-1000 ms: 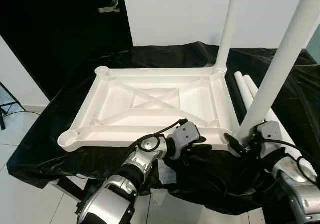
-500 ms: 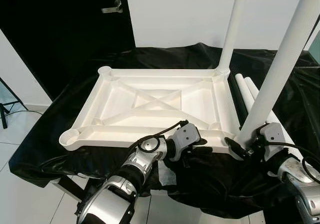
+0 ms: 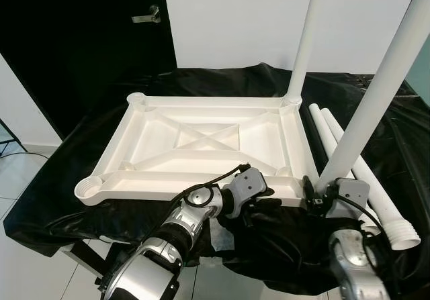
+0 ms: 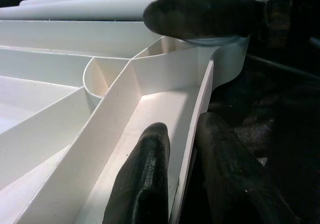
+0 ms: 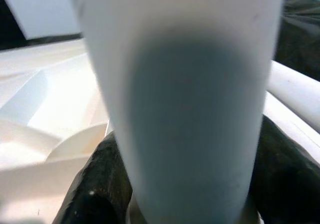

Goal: Building children table

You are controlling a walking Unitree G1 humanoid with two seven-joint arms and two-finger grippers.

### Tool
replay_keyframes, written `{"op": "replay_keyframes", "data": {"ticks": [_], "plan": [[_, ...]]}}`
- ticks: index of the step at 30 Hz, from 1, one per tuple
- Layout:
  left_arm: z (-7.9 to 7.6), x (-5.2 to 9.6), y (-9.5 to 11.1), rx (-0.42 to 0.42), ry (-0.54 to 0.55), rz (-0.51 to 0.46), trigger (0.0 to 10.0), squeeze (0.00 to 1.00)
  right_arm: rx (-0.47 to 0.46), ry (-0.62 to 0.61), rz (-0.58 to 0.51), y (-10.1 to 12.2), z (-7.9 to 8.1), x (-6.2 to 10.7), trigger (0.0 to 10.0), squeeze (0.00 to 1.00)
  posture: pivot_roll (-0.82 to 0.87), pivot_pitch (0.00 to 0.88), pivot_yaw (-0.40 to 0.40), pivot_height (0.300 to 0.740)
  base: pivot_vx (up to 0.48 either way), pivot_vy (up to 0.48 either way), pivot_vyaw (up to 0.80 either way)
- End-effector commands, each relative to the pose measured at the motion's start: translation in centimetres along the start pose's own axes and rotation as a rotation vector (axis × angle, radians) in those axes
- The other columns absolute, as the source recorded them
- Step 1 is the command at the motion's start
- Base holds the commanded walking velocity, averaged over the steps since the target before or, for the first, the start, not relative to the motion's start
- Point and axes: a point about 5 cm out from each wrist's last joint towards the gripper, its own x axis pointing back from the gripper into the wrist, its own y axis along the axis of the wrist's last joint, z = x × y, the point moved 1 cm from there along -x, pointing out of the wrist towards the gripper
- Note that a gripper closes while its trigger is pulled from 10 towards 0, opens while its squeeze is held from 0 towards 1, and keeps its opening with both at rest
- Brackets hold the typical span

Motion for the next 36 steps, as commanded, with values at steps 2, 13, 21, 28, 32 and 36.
{"op": "replay_keyframes", "data": {"ticks": [2,13,21,28,32,36], "plan": [[-2.8,0.4,-4.5,0.128,-0.106,0.171,10.0,0.00,-0.030,-0.058,0.101,-2.1,-0.1,0.3,0.0,0.00,-0.13,0.000,0.042,0.740,0.000,0.000,0.00],[-2.7,0.6,-4.7,0.130,-0.093,0.174,10.0,0.00,-0.021,0.017,0.033,-0.8,1.8,-0.7,10.0,1.00,-0.12,0.000,0.029,0.740,0.000,0.000,0.00],[-2.8,0.5,-4.6,0.127,-0.100,0.172,10.0,0.00,0.032,0.215,0.055,-1.1,2.6,-0.3,10.0,0.49,-0.13,0.000,0.030,0.740,0.000,0.000,0.00],[-2.9,0.5,-4.6,0.127,-0.106,0.172,10.0,0.00,0.142,0.445,0.070,-0.6,0.7,-0.5,10.0,0.00,-0.14,0.000,0.037,0.740,0.000,0.000,0.00],[-2.9,0.5,-4.6,0.126,-0.111,0.174,10.0,0.00,0.289,0.694,0.117,-0.5,0.0,0.1,10.0,0.00,-0.15,0.000,0.046,0.740,0.000,0.000,0.00],[-2.9,0.3,-4.5,0.123,-0.116,0.172,10.0,0.00,0.341,0.744,0.158,-0.2,-1.6,-0.3,10.0,0.00,-0.15,0.000,0.048,0.740,0.000,0.000,0.00]]}}
